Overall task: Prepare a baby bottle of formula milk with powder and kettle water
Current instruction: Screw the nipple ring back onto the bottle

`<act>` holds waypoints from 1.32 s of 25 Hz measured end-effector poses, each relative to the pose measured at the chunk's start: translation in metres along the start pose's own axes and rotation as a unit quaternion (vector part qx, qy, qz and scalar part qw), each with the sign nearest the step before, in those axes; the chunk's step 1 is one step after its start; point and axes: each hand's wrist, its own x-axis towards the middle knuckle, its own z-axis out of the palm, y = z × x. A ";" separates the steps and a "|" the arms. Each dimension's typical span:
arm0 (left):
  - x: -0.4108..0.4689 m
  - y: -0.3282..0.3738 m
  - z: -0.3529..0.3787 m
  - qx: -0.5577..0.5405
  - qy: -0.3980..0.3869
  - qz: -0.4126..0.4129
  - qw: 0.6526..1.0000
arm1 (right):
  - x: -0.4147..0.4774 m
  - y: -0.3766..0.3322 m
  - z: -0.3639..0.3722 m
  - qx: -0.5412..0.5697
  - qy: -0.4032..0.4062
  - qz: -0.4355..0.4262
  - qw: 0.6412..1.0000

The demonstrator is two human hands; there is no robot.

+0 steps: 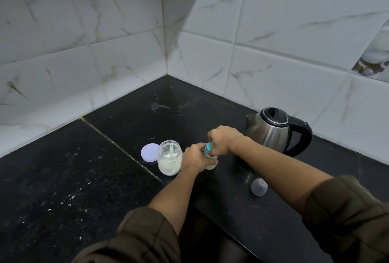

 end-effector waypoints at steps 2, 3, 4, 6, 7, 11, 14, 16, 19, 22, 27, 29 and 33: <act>-0.001 0.002 0.000 0.008 0.001 0.004 1.000 | 0.002 -0.003 0.001 -0.014 0.021 0.034 0.999; -0.001 0.003 0.000 0.014 0.005 0.003 1.000 | 0.003 -0.004 0.002 -0.010 0.025 0.043 0.999; -0.001 0.004 0.000 0.020 0.009 0.000 1.000 | 0.004 -0.004 0.003 -0.001 0.023 0.042 0.999; 0.001 0.002 0.000 0.026 0.006 -0.006 1.000 | 0.004 -0.002 0.005 0.008 0.002 0.014 1.000; 0.002 0.002 0.000 0.028 0.002 -0.007 1.000 | 0.003 0.000 0.005 0.008 -0.009 0.000 1.000; 0.003 0.002 0.002 0.037 0.009 -0.001 0.999 | 0.000 0.000 0.009 0.029 0.013 0.030 0.999; 0.003 0.003 0.002 0.044 0.017 -0.006 0.999 | 0.001 -0.007 0.018 0.087 0.051 0.092 0.991; 0.004 0.004 0.002 0.048 0.016 -0.008 0.999 | 0.000 -0.012 0.022 0.115 0.064 0.116 0.984; 0.004 0.004 0.003 0.047 0.015 -0.008 0.999 | -0.003 -0.005 0.019 0.118 0.040 0.088 0.988; 0.006 0.004 0.003 0.050 0.016 -0.007 0.999 | -0.007 0.008 0.012 0.123 0.016 0.047 0.991; 0.006 0.005 0.004 0.059 0.024 -0.006 0.998 | -0.010 -0.001 0.018 0.138 0.040 0.071 0.987; 0.006 0.005 0.006 0.068 0.026 -0.004 0.997 | -0.012 -0.007 0.024 0.148 0.059 0.104 0.982; 0.003 0.007 0.005 0.090 0.038 0.001 0.995 | -0.011 -0.026 0.039 0.202 0.129 0.188 0.952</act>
